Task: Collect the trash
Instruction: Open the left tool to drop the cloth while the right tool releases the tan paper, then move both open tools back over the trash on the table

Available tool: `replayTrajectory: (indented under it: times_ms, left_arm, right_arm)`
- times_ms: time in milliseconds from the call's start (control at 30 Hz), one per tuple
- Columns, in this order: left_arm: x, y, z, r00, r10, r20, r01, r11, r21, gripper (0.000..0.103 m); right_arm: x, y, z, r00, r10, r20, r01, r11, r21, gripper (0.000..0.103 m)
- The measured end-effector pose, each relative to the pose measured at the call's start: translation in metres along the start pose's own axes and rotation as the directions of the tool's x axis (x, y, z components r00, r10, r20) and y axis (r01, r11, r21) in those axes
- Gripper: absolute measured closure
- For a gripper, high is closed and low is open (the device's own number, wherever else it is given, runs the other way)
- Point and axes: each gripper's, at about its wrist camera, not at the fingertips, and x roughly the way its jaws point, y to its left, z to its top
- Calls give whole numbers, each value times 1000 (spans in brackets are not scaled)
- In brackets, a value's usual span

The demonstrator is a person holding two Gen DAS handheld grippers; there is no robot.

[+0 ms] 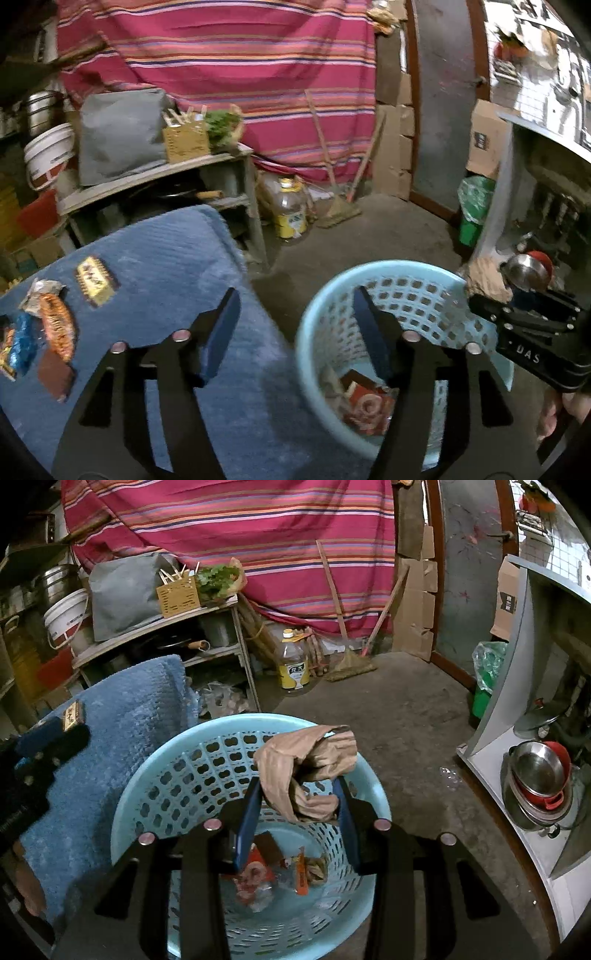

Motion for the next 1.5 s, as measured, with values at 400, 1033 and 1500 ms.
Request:
replayTrajectory:
  times_ms: [400,1033,1500]
  left_arm:
    - [-42,59,1,989,127,75,-121,989,-87,14]
    - [-97,202,-37,954,290,78,-264,934,-239,8]
    - [-100,372,-73,874,485,-19,-462,819,-342,8]
  right_arm:
    - [5,24,0,999,24,22,-24,1000,15,62]
    - [-16,143,-1,992,60,113,-50,995,-89,30]
    - [3,328,5,952,299,61,-285,944,-167,30]
